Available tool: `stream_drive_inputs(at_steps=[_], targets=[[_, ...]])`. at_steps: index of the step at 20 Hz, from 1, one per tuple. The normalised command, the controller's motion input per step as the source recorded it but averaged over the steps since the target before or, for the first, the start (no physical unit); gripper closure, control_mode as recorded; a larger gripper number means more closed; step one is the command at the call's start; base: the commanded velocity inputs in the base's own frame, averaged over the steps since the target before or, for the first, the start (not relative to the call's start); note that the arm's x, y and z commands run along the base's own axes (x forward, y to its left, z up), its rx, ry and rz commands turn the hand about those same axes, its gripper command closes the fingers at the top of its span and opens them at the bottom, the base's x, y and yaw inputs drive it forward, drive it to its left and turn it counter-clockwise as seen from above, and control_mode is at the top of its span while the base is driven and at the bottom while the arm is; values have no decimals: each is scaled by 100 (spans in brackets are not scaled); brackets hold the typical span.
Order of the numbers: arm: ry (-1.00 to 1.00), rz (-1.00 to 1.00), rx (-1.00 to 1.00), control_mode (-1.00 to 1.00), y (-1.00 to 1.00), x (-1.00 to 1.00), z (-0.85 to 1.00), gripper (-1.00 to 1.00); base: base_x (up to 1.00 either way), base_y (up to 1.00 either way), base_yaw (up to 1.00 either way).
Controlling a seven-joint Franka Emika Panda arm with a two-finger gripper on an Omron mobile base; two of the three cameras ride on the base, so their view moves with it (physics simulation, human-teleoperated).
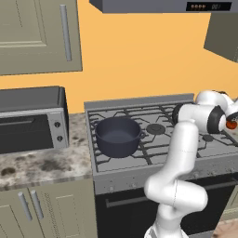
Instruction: Turn on the burner for the pot on the stove. Wait thirty seconds for the pot to heat up. Then add the tomato to the pot.
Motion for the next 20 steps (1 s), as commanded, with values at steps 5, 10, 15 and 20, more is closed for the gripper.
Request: stream_drive_inputs(at_steps=[5, 10, 15, 20], targets=[[0, 0, 0, -100, -22, 23, -16, -100, 0, 0, 0], [0, 0, 0, -100, -32, 19, -18, -100, 0, 0, 0], [0, 0, 0, -100, -16, 22, -18, -100, 0, 0, 0], [0, 0, 0, -100, -3, 19, -17, -100, 0, 0, 0]])
